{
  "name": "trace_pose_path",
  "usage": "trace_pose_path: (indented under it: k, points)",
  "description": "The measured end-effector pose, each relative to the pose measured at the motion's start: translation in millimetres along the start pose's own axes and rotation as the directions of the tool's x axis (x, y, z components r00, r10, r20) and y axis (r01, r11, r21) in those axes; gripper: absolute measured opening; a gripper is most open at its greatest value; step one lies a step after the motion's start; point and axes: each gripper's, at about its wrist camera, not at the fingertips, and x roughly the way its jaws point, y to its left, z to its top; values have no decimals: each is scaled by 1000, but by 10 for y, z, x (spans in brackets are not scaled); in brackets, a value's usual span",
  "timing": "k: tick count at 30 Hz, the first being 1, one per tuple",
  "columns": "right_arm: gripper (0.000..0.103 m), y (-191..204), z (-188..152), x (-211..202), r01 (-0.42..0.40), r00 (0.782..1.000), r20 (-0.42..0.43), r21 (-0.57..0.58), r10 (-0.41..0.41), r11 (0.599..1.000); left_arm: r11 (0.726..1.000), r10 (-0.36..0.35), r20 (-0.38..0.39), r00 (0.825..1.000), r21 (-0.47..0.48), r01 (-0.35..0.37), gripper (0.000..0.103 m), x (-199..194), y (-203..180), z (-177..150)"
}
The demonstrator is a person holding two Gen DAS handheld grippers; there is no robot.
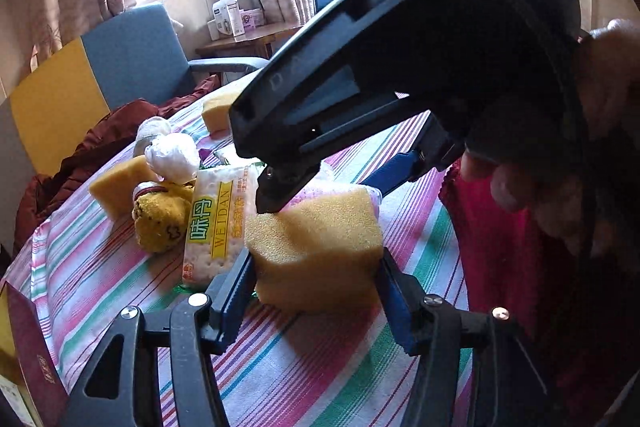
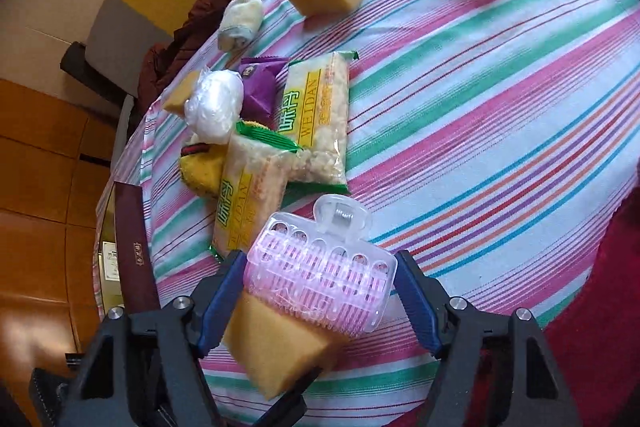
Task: Organize objects
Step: 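Grasp the yellow sponge with left tool while right tool grasps pink hair roller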
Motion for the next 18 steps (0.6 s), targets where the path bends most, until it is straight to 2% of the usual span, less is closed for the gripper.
trace_pose_path:
  k: [3, 5, 8, 10, 14, 17, 18]
  points:
    - [72, 28, 2, -63, 38, 999, 28, -43, -37, 998, 1000, -11, -4, 1000, -16, 10, 56, -14, 47, -11]
    - [72, -60, 42, -160, 98, 992, 77, -20, -96, 995, 999, -28, -9, 1000, -43, 27, 54, -49, 95, -47]
    - [72, -244, 80, -268, 83, 991, 106, 51, -88, 995, 996, -41, -14, 999, -78, 39, 54, -117, 148, -114]
    - [73, -257, 88, -344, 89, 985, 141, 61, -97, 994, 994, -43, -19, 999, -100, 41, 54, -206, 202, -142]
    - [73, -201, 106, -521, 139, 960, 240, 41, -145, 989, 986, -54, -22, 998, -162, 50, 54, -397, 237, -195]
    - [73, -163, 82, -714, 125, 935, 331, 33, -129, 992, 975, -40, 3, 999, -217, 40, 54, -655, 309, -282]
    - [73, -126, 71, -774, 104, 928, 360, 9, -101, 994, 972, -33, 10, 999, -233, 34, 54, -691, 376, -269]
